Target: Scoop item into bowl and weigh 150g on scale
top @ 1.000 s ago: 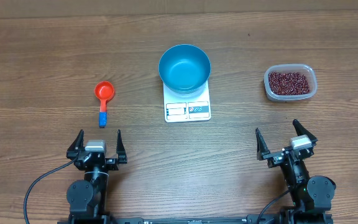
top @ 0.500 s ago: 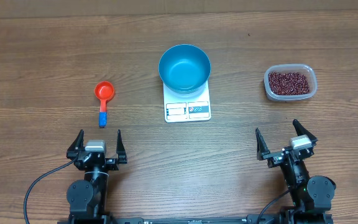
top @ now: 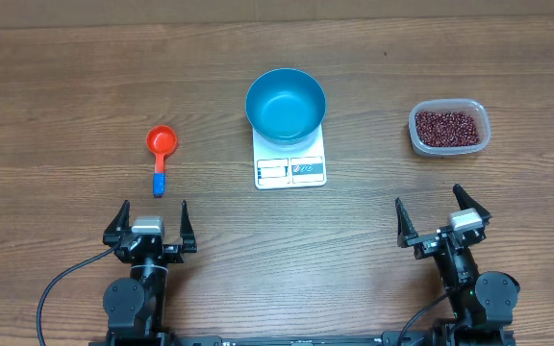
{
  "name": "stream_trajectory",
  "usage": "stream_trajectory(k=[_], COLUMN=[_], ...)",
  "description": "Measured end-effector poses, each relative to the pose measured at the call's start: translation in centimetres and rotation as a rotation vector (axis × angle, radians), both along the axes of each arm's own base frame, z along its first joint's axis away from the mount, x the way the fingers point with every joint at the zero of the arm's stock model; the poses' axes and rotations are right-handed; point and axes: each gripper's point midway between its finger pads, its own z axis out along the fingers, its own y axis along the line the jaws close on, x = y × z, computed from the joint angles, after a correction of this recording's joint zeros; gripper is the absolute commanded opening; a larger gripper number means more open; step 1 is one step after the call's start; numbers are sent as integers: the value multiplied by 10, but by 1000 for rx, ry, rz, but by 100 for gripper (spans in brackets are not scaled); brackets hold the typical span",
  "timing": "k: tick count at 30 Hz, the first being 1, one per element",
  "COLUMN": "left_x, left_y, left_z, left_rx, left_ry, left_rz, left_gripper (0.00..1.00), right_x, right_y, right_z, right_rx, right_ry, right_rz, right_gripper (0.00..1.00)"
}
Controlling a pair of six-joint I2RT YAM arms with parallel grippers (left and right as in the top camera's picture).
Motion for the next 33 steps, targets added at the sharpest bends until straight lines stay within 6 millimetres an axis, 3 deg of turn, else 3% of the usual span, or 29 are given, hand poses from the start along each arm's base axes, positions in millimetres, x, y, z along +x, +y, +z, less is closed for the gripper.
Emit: stream_trajectory(k=[33], left_x=[-2], left_y=[-3], left_z=[1], left_rx=[2], left_ry=[20], left_rz=[-20], left_gripper=[100], right_x=[0], right_y=[0], right_z=[0], right_rx=[0], right_ry=[0], right_rz=[0], right_gripper=[100])
